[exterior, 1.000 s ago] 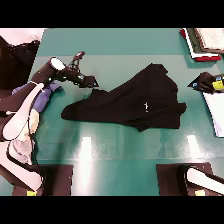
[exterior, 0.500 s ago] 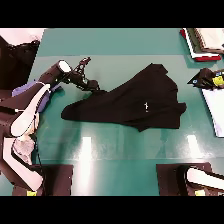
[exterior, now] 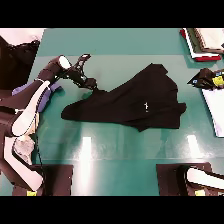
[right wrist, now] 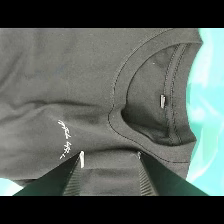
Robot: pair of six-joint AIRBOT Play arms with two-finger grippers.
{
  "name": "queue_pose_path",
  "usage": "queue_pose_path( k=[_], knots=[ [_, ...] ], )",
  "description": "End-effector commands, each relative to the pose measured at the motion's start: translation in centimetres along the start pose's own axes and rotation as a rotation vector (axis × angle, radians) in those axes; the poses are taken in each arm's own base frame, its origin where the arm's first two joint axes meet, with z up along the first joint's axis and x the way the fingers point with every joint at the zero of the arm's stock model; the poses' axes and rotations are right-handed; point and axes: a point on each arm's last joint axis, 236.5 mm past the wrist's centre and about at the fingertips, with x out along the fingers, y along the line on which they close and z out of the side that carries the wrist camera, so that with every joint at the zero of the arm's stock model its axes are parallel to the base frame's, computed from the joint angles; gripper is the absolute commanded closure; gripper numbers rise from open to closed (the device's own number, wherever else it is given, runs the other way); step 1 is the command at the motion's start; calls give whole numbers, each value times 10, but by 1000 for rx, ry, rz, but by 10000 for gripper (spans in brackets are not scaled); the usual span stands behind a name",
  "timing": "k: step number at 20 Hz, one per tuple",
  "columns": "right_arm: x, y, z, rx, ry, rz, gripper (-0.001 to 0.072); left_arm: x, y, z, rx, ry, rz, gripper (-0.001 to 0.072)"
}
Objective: Fold the shirts.
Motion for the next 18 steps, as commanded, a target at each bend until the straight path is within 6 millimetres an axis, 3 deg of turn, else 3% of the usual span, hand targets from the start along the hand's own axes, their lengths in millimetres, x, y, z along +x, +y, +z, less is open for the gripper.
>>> queue_pose_path(
  k=[1,7,8,9,13,18],
  knots=[
    [0,0,0,0,0,1,306,13,-2,-10,-36,32,-32,218],
    [0,0,1,0,-1,0,306,17,-10,0,-73,-6,-71,223],
    [0,0,3,0,-9,-1,306,16,-12,1,-80,-12,-82,393],
    [2,-1,6,2,-20,-3,306,16,-14,3,-81,-18,-91,687],
    [27,-19,22,32,-32,-13,306,-2,-12,18,-36,-37,-65,681],
    [99,-66,39,102,-12,-39,306,-53,-13,52,77,-75,28,681]
  ],
)
